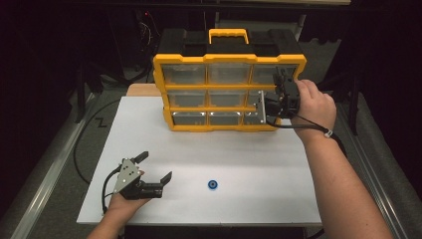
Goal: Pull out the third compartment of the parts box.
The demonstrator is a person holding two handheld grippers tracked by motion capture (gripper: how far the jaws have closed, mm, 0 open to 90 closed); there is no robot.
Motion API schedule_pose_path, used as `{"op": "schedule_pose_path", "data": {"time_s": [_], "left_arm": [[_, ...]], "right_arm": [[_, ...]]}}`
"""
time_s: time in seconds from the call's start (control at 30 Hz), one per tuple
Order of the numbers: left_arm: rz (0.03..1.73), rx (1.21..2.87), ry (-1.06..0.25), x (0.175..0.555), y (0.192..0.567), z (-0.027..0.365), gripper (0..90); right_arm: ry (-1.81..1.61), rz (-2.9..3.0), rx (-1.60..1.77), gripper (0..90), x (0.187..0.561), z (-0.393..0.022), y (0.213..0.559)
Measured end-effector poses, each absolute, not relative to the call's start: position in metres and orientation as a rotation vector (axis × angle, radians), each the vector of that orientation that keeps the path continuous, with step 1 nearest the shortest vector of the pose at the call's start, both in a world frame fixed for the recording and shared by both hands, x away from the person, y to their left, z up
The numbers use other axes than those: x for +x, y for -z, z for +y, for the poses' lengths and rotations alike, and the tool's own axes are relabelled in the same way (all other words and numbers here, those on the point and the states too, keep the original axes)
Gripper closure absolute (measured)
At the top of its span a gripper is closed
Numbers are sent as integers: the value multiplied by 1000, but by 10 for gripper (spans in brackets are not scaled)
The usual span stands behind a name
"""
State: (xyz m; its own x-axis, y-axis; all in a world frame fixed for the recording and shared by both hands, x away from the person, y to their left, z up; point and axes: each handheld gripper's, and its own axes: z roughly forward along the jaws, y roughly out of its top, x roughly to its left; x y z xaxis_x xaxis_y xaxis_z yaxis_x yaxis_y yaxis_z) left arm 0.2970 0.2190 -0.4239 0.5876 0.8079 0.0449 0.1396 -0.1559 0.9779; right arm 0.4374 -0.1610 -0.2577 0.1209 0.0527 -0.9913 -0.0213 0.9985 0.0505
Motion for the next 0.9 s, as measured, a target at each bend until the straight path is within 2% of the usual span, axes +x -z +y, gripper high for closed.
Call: {"op": "schedule_pose_path", "data": {"time_s": [0.63,0.9], "left_arm": [[795,1661,-705,297,425,219,2],[791,1662,-703,297,424,219,2]], "right_arm": [[-15,1461,-2,815,448,-154,255],[-4,1447,2,821,452,-154,257]]}}
